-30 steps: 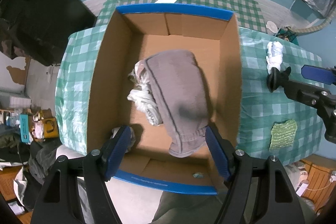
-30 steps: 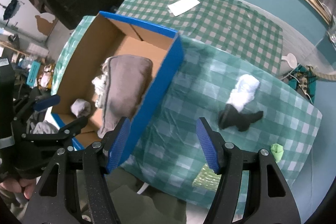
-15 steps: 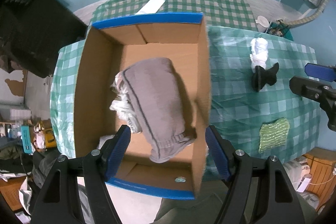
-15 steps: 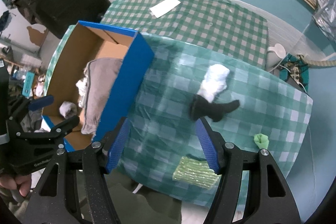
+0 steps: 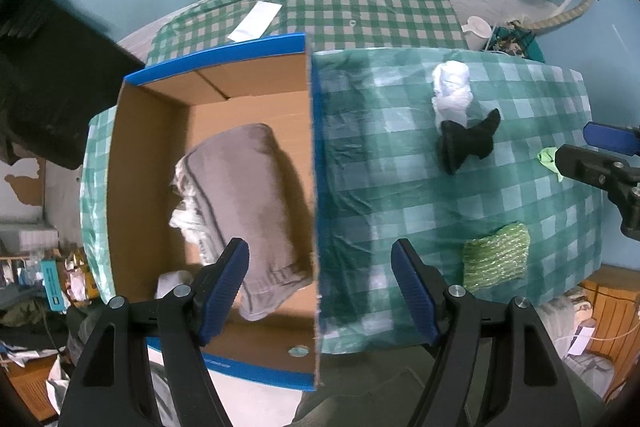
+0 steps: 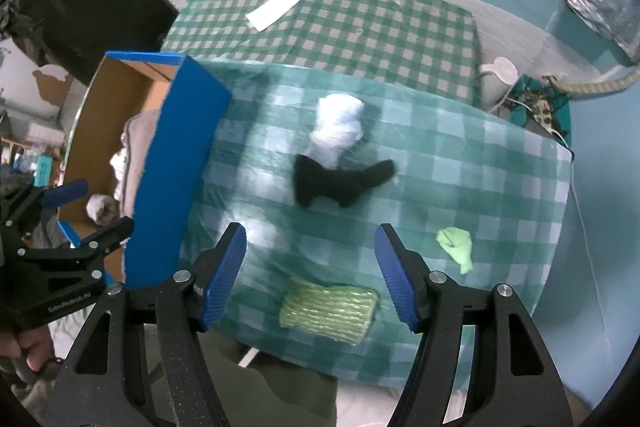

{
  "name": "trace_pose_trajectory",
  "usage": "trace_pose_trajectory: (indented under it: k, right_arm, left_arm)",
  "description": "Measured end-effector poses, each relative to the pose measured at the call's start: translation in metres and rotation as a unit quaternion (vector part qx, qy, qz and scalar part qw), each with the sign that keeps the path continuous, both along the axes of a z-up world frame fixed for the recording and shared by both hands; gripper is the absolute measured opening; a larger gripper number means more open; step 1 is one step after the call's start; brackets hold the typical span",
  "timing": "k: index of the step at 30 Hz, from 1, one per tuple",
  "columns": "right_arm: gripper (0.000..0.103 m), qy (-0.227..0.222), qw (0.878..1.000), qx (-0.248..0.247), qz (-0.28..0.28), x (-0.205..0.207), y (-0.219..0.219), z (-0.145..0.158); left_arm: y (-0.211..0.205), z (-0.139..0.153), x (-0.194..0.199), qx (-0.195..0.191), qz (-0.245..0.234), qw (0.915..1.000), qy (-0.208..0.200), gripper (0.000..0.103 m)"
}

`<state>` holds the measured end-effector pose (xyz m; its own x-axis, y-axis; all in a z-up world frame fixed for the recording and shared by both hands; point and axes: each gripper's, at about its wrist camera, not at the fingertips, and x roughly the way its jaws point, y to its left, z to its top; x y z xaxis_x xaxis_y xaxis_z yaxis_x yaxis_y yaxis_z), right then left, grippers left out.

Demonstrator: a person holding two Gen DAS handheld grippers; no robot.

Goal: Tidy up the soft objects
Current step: 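Move both tools back over the table toward the green cloth and black sock, then lower the right tool onto the light green cloth and close on it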

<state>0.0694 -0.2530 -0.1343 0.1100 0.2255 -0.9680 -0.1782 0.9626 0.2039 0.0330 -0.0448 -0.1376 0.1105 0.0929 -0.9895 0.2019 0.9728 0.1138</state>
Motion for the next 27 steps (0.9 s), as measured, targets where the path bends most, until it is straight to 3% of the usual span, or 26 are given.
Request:
trace_pose_trajectory:
  k: [15,27]
  right_arm:
    - [0.067,0.01,0.999,-0.014,-0.041,-0.014,-0.072,-0.018]
    - [0.067,0.019,0.998,-0.033,-0.054,-0.013,-0.131,-0.061]
  left_arm:
    - [-0.054,-0.014,0.001,0.009,-0.04,0.9991,0.006,0.075]
    - [-0.092,-0.036,0.011,0.016,-0.064,0.9977,0.016,0.075]
